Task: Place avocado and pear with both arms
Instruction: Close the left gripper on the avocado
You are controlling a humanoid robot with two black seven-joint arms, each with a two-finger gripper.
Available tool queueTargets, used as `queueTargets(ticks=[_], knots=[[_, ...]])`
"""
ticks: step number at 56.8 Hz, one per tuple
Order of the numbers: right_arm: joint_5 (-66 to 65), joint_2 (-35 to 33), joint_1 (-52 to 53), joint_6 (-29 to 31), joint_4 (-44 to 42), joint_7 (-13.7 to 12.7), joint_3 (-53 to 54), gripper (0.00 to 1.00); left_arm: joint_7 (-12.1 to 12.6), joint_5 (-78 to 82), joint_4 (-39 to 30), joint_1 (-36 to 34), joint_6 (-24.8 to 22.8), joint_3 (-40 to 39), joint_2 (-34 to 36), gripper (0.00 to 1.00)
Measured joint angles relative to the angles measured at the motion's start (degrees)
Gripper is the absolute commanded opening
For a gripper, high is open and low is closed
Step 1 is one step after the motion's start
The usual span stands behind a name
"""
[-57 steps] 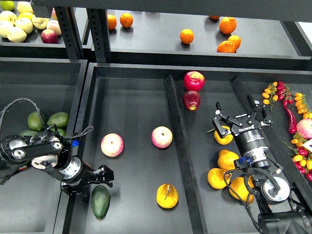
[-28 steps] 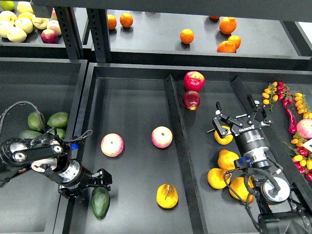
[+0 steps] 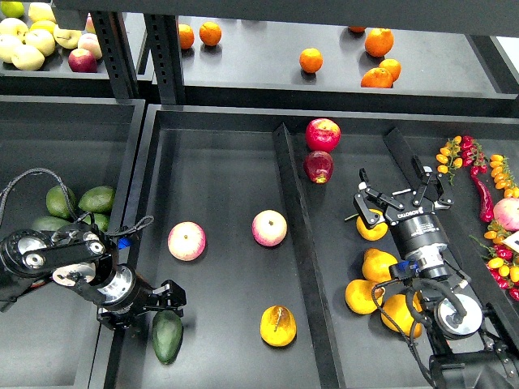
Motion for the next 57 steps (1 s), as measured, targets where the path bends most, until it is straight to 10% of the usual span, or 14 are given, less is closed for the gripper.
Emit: queueTargets(ticks=[57], knots=[[0.1,0.0,0.0,0.0,0.19,0.0,0.02,1.0,0.0,-0.86,1.89,0.91,0.0,-0.4,-2.69,1.0]])
